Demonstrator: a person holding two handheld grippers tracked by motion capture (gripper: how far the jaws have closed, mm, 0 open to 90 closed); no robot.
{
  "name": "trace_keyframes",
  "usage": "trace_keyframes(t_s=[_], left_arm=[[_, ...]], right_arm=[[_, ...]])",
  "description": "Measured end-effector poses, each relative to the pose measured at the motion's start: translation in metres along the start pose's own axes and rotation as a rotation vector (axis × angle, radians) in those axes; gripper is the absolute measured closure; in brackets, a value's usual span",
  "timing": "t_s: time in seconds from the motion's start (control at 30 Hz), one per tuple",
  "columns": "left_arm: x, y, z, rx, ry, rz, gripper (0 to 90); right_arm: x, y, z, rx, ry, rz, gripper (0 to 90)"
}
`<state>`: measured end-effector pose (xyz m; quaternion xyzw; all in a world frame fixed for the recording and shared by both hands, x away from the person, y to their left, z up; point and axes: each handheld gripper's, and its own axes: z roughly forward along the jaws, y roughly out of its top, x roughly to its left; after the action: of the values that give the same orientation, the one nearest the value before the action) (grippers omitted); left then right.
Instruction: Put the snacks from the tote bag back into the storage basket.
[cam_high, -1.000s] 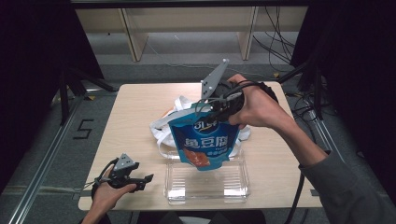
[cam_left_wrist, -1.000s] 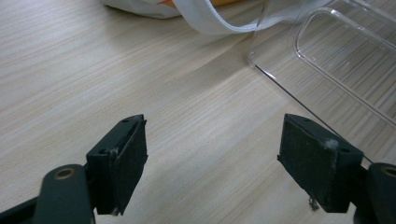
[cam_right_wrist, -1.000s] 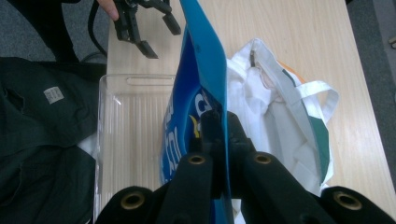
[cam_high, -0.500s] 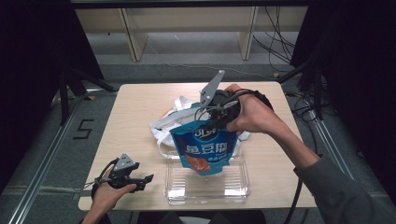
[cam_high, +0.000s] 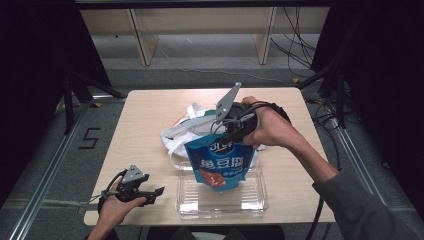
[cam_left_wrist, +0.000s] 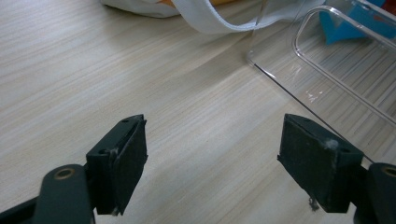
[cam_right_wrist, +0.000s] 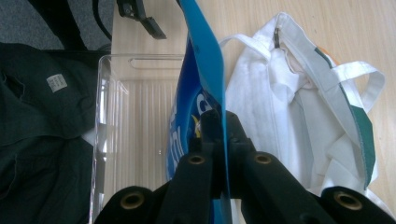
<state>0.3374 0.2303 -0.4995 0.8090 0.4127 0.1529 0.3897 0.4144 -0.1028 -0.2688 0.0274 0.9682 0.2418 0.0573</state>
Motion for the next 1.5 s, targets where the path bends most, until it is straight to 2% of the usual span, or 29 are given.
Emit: trace_keyframes(t_s=[0.03, 0.07, 0.1, 0.17, 0.27, 0.3, 0.33, 0.4, 0.43, 0.47, 0.5, 0.57, 0.6, 0.7, 0.77, 0.9, 1.03, 1.17, 1.2, 1.27, 1.43, 1.5], left_arm=[[0.002, 0.000, -0.002, 0.023, -0.007, 0.028, 22.7], [0.002, 0.000, -0.003, 0.031, 0.001, 0.038, 22.7], [0.002, 0.000, -0.002, 0.018, 0.002, 0.048, 22.7], [0.003, 0.001, -0.003, 0.034, -0.006, 0.047, 22.7], [0.002, 0.000, -0.002, 0.015, -0.003, 0.041, 22.7], [0.001, 0.000, -0.001, 0.010, 0.002, 0.025, 22.7], [0.000, 0.000, 0.000, 0.001, 0.008, 0.005, 22.7], [0.002, 0.000, -0.002, 0.016, 0.002, 0.044, 22.7], [0.002, 0.000, -0.001, 0.013, 0.002, 0.046, 22.7], [0.003, 0.000, -0.001, 0.026, -0.003, 0.050, 22.7], [0.001, 0.000, -0.001, 0.017, -0.006, 0.036, 22.7], [0.001, 0.000, -0.001, 0.017, -0.008, 0.035, 22.7], [0.002, 0.000, -0.001, 0.024, -0.008, 0.042, 22.7], [0.003, 0.000, -0.001, 0.029, -0.004, 0.051, 22.7], [0.001, 0.000, -0.001, 0.022, -0.007, 0.039, 22.7], [0.002, 0.000, -0.002, 0.027, -0.004, 0.047, 22.7], [0.002, 0.000, -0.002, 0.029, -0.004, 0.048, 22.7], [0.003, 0.000, -0.001, 0.027, -0.002, 0.045, 22.7], [0.003, 0.000, -0.001, 0.027, -0.005, 0.045, 22.7], [0.002, 0.000, -0.001, 0.027, -0.004, 0.046, 22.7], [0.002, 0.000, -0.001, 0.019, -0.001, 0.041, 22.7], [0.002, 0.000, -0.001, 0.018, -0.002, 0.041, 22.7]], right_arm=[[0.000, -0.001, 0.001, 0.005, 0.006, 0.000, 90.0], [-0.001, -0.001, 0.003, 0.000, 0.004, -0.012, 90.0], [0.000, -0.002, 0.003, 0.009, -0.001, -0.002, 90.0], [-0.002, -0.003, 0.001, -0.012, -0.004, 0.012, 89.4], [-0.003, -0.006, -0.008, -0.045, -0.002, 0.029, 87.0], [-0.004, -0.006, -0.011, -0.063, -0.002, 0.015, 85.7], [-0.003, -0.007, -0.014, -0.081, 0.001, 0.031, 82.4], [-0.003, -0.008, -0.020, -0.109, -0.016, 0.050, 72.2], [-0.004, -0.010, -0.022, -0.119, -0.027, 0.055, 68.3], [-0.004, -0.011, -0.024, -0.130, -0.047, 0.080, 63.2], [-0.007, -0.013, -0.026, -0.152, -0.062, 0.076, 60.9], [-0.006, -0.018, -0.031, -0.181, -0.056, 0.079, 58.1], [-0.006, -0.020, -0.034, -0.196, -0.060, 0.067, 55.9], [-0.004, -0.029, -0.040, -0.218, -0.089, 0.088, 51.8], [-0.003, -0.035, -0.043, -0.239, -0.095, 0.112, 50.0], [-0.001, -0.047, -0.047, -0.278, -0.102, 0.138, 48.7], [0.000, -0.059, -0.051, -0.287, -0.112, 0.175, 47.5], [0.002, -0.067, -0.053, -0.309, -0.110, 0.175, 47.1], [0.002, -0.069, -0.054, -0.320, -0.120, 0.158, 46.9], [0.004, -0.072, -0.055, -0.318, -0.110, 0.181, 46.5], [0.006, -0.081, -0.056, -0.321, -0.124, 0.182, 45.8], [0.007, -0.085, -0.055, -0.330, -0.112, 0.193, 45.3]])
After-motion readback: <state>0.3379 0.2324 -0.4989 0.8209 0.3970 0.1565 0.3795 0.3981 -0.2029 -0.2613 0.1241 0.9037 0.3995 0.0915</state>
